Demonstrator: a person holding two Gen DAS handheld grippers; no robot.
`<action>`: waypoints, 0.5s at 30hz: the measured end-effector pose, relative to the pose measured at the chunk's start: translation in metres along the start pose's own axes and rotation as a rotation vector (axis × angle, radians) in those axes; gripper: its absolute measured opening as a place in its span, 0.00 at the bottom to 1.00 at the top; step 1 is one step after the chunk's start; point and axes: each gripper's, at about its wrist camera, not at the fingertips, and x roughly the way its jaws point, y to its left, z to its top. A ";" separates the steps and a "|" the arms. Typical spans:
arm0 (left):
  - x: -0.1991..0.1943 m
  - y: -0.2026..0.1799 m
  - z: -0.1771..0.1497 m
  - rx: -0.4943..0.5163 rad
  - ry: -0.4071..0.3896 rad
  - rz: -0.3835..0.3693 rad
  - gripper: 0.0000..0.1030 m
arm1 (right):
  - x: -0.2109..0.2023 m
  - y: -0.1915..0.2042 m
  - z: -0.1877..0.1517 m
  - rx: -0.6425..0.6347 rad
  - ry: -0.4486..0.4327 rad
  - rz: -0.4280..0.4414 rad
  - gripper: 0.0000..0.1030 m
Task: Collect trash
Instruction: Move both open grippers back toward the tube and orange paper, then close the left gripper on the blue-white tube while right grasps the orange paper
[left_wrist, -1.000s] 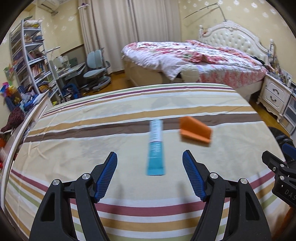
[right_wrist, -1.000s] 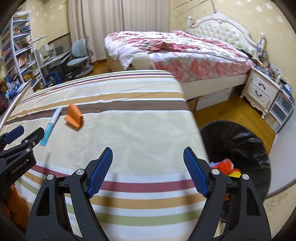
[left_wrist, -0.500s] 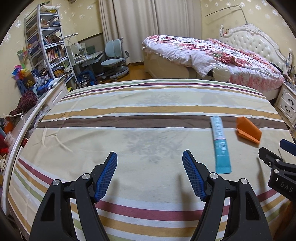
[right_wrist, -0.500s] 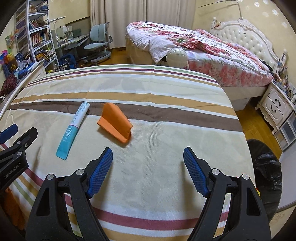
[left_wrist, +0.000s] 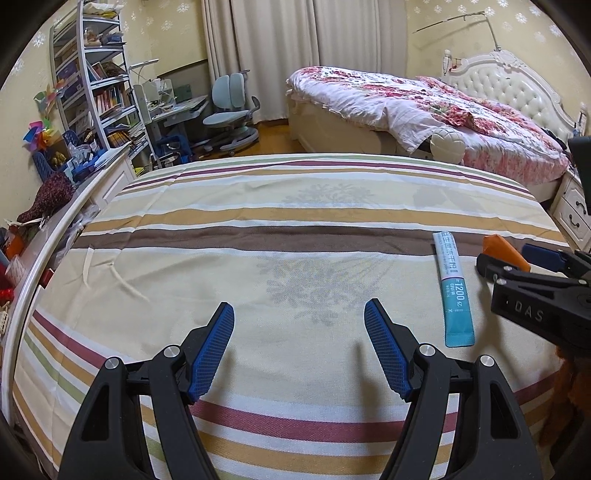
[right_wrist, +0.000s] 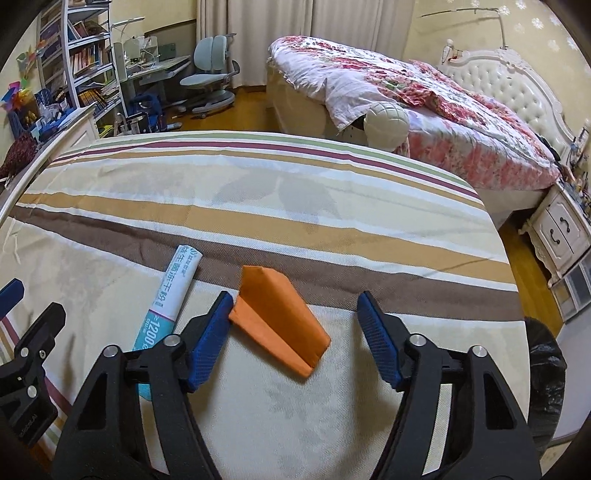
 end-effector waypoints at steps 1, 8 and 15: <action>0.000 -0.001 0.000 0.001 0.001 -0.003 0.69 | 0.000 -0.001 0.000 0.006 0.001 0.013 0.53; 0.001 -0.013 0.005 0.014 0.000 -0.035 0.69 | -0.008 -0.016 -0.009 0.041 -0.002 0.021 0.45; 0.001 -0.043 0.009 0.056 -0.004 -0.082 0.69 | -0.019 -0.047 -0.025 0.089 -0.006 -0.024 0.45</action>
